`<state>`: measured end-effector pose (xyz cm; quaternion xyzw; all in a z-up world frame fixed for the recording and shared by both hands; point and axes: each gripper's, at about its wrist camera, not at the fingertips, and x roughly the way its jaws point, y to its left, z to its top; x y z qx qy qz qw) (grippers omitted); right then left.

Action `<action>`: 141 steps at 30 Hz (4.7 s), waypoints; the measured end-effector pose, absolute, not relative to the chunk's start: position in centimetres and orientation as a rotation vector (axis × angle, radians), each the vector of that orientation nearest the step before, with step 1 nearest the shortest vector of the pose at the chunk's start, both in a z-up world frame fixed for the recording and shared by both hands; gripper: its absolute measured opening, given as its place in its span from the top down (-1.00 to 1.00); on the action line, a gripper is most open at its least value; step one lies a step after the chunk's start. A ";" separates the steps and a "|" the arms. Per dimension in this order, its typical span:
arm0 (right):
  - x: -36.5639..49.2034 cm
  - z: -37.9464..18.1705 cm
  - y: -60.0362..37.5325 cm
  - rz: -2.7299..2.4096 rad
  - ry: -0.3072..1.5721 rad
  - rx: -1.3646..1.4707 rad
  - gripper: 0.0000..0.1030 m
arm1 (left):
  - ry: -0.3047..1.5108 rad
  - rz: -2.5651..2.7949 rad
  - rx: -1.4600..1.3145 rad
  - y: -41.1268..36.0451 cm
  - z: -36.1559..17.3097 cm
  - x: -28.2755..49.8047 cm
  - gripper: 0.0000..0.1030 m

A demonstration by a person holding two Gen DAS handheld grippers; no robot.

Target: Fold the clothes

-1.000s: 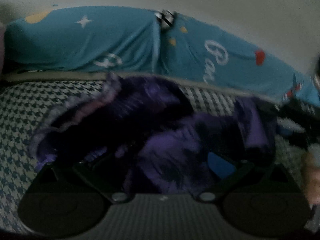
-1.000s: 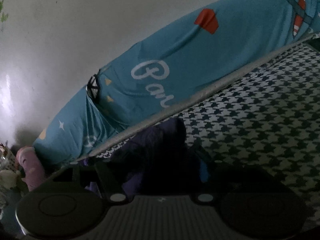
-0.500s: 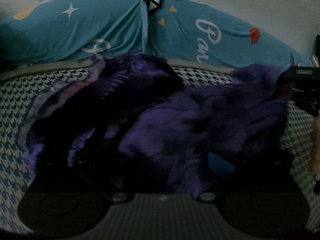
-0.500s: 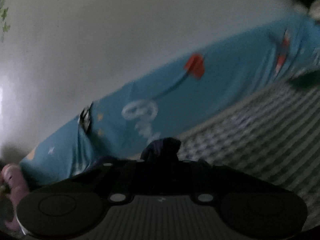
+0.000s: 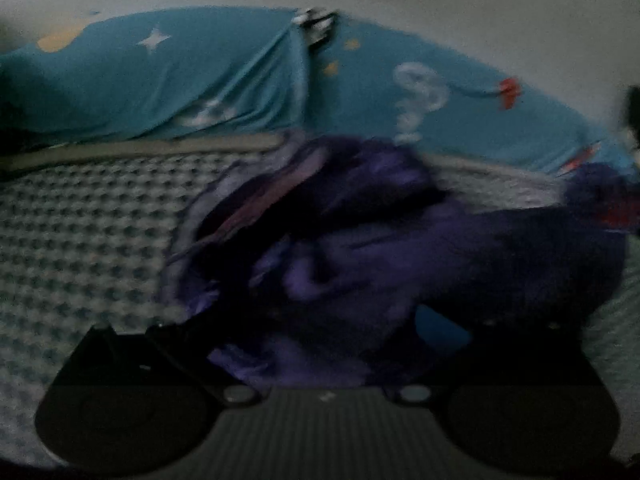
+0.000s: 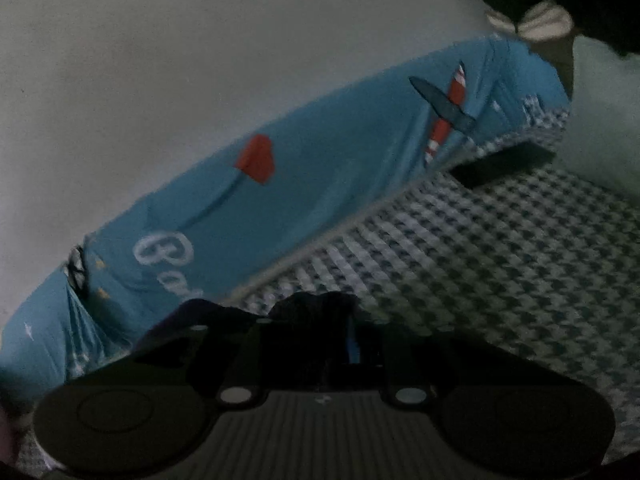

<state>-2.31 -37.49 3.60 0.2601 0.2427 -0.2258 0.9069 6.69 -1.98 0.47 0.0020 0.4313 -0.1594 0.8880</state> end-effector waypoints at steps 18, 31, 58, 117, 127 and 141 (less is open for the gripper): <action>-4.0 4.1 -31.3 -0.008 0.512 0.247 0.51 | 0.828 -0.129 -0.151 2.0 3.2 7.9 -0.99; -4.0 1.7 -23.6 0.250 0.608 0.050 0.37 | 0.896 -0.134 -0.195 3.7 3.1 8.5 -0.99; -4.2 -4.2 -12.0 0.410 0.560 -0.557 0.01 | 0.974 -0.147 -0.243 7.2 2.7 8.1 -0.99; -4.0 0.9 -16.6 0.477 0.600 -0.302 -0.23 | 1.145 -0.430 -0.671 6.8 -0.4 5.7 -1.00; -4.6 -1.7 -14.4 0.488 0.588 -0.460 -0.28 | 1.131 -0.366 -0.661 4.6 -1.9 6.7 -0.99; -3.3 0.8 -15.0 0.538 0.588 -0.173 0.89 | 1.031 -0.259 -0.547 5.4 -0.6 6.3 0.14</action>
